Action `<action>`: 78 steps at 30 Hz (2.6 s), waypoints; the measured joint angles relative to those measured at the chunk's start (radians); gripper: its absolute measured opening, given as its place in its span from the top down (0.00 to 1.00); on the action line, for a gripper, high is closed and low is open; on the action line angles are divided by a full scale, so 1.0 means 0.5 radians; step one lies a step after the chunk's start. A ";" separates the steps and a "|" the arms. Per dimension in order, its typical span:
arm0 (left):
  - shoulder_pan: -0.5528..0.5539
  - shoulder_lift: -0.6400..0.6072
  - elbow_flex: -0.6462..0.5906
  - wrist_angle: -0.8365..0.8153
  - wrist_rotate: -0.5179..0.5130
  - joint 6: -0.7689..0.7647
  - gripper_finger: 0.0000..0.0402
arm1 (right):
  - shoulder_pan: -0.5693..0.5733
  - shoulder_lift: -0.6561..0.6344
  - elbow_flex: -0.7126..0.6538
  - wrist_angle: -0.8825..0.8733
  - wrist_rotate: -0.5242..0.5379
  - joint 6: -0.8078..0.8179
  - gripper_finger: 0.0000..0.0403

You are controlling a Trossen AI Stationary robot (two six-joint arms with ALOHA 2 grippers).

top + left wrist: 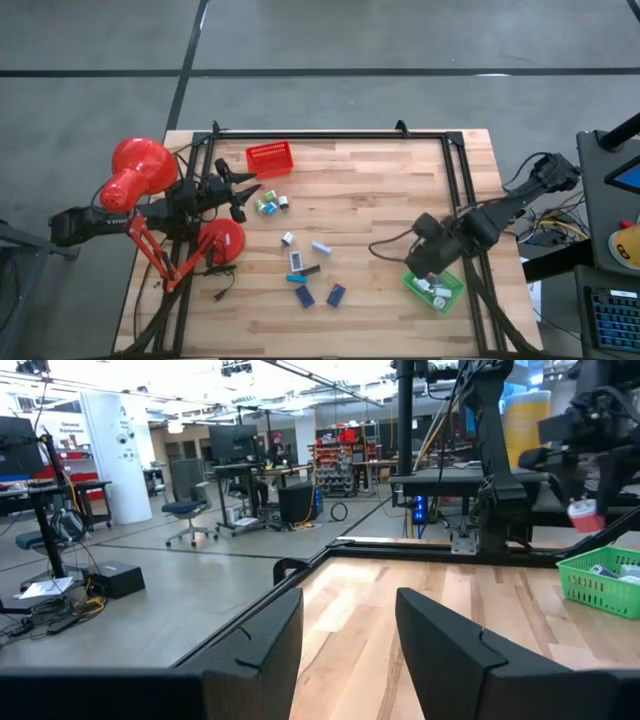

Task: Pick & Place Office items
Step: Put the pink white charger adapter into the green bin, then put the top white black charger adapter into the green bin

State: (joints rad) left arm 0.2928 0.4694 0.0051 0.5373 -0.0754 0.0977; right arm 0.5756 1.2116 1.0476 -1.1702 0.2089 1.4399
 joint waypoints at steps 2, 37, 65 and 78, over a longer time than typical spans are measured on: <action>0.000 0.000 0.000 0.001 0.000 0.000 0.58 | 0.052 0.078 0.070 -0.119 -0.110 0.121 0.63; 0.001 -0.001 0.000 0.000 0.000 0.000 0.58 | 0.293 0.470 -0.368 0.337 -0.434 0.369 0.63; 0.000 0.000 0.000 0.000 0.000 0.000 0.58 | 0.292 0.459 -0.366 0.307 -0.397 0.420 0.40; 0.000 0.000 0.000 0.000 0.000 0.000 0.58 | 0.289 0.377 0.228 -0.399 0.488 0.188 0.44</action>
State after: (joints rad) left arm 0.2928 0.4692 0.0051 0.5375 -0.0753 0.0975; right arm 0.7199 1.4002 1.1618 -1.3698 0.4531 1.5338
